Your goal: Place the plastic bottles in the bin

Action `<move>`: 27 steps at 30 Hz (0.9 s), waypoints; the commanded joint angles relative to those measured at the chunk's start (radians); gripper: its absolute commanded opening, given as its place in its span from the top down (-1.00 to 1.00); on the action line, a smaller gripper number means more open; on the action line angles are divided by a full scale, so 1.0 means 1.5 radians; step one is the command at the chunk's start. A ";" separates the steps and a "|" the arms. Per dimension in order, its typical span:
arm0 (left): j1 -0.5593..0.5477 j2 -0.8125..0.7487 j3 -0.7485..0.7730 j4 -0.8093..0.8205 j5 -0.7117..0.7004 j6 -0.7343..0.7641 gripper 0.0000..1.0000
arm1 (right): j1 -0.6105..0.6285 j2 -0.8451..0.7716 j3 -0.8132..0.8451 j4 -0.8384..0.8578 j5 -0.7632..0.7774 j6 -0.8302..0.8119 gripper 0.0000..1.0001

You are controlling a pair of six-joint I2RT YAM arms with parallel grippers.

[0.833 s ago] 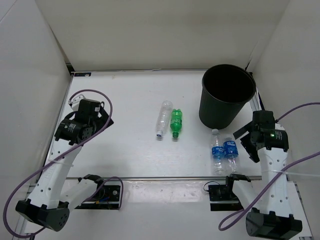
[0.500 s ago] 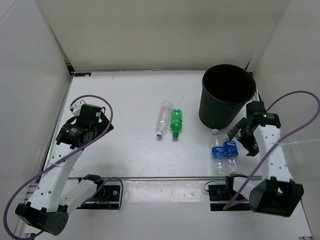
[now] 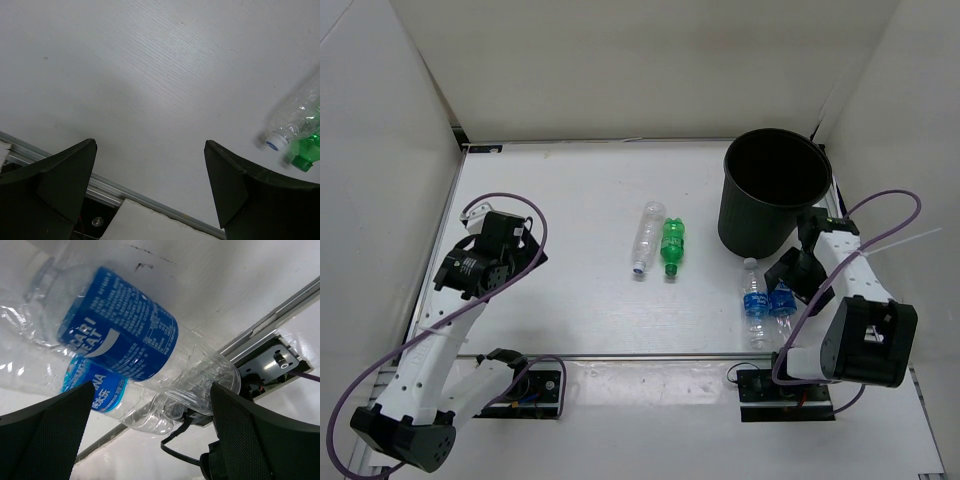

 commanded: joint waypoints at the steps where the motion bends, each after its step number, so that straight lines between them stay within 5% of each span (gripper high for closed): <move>1: -0.002 0.000 -0.002 0.009 -0.022 -0.002 -1.00 | -0.009 0.012 -0.028 0.021 -0.015 0.017 -1.00; 10: -0.002 0.006 -0.021 0.015 -0.010 -0.002 -1.00 | -0.069 0.061 -0.057 0.048 -0.053 0.049 -0.95; 14: -0.002 0.006 -0.021 0.015 -0.010 -0.002 -1.00 | -0.091 0.094 -0.073 0.077 -0.079 0.055 -0.68; 19: -0.002 0.006 -0.028 0.009 -0.010 -0.002 -1.00 | -0.104 0.115 -0.090 0.089 -0.079 0.055 0.02; 27: -0.002 0.000 -0.022 0.009 -0.016 -0.002 -1.00 | -0.104 -0.041 -0.070 -0.037 -0.107 0.096 0.46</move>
